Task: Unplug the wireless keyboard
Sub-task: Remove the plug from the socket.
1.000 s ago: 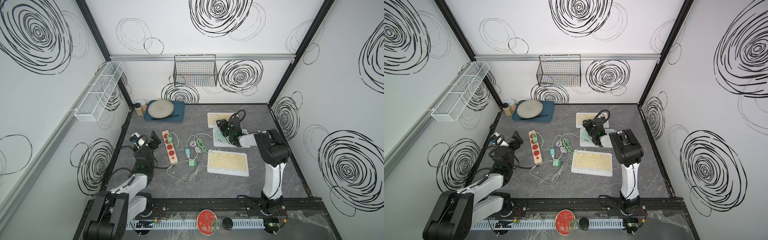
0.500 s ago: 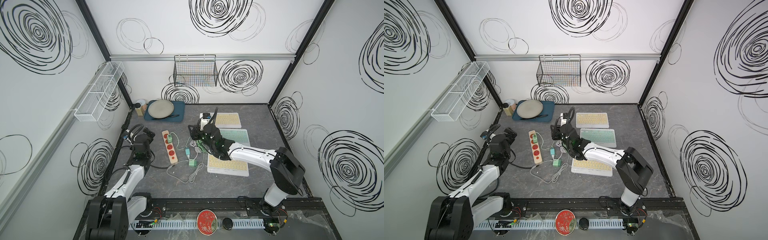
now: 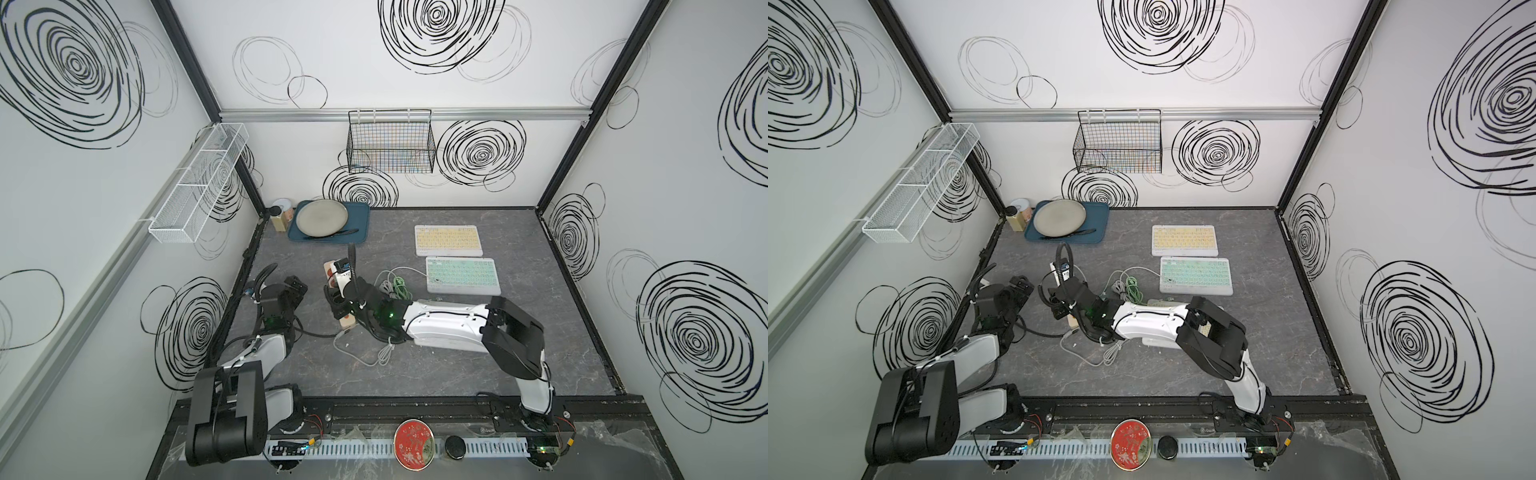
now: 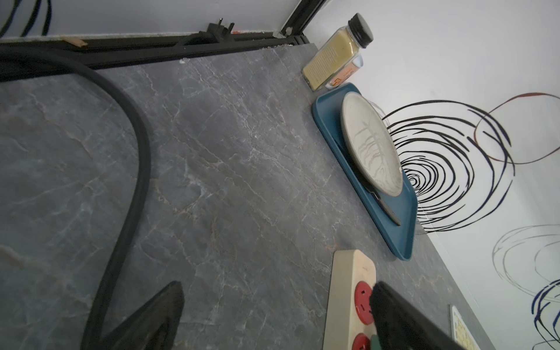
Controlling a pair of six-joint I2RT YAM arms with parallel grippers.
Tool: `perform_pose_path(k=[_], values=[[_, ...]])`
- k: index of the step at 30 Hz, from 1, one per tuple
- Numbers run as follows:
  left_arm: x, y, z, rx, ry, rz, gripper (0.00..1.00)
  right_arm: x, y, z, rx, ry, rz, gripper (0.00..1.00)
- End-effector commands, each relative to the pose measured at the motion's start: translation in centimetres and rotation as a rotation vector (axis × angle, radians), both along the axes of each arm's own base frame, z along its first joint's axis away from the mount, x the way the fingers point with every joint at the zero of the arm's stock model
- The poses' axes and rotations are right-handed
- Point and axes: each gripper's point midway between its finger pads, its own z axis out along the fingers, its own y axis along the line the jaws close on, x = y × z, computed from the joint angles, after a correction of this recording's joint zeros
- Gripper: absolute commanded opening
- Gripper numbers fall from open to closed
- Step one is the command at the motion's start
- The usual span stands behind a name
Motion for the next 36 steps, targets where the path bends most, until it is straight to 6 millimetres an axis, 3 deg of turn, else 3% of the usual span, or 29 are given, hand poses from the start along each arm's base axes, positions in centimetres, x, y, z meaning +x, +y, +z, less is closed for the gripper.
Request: perform_pose_path(k=[1, 3, 12, 20, 29, 36], values=[[1.1, 0.4, 3.5, 0.047, -0.101, 0.0, 0.99, 1.9, -0.6, -1.8, -0.058, 0.035, -0.066, 0.38], [1.2, 0.1, 3.7, 0.046, -0.114, -0.012, 1.0, 2.5, -0.8, -2.6, -0.056, 0.058, -0.09, 0.45], [1.0, 0.0, 4.0, 0.071, -0.107, 0.002, 0.99, 5.7, -2.0, -5.2, -0.061, 0.106, -0.191, 0.5], [1.1, -1.9, 1.5, -0.001, -0.007, -0.071, 0.99, 8.4, -1.3, -6.5, -0.059, 0.132, -0.215, 0.53], [1.7, -3.7, -0.4, -0.027, 0.055, -0.139, 1.0, 9.1, 0.1, -7.3, -0.077, 0.133, -0.214, 0.5], [2.2, -3.8, -1.6, -0.005, 0.108, -0.141, 1.0, 9.1, 0.4, -8.8, -0.088, 0.152, -0.218, 0.44]])
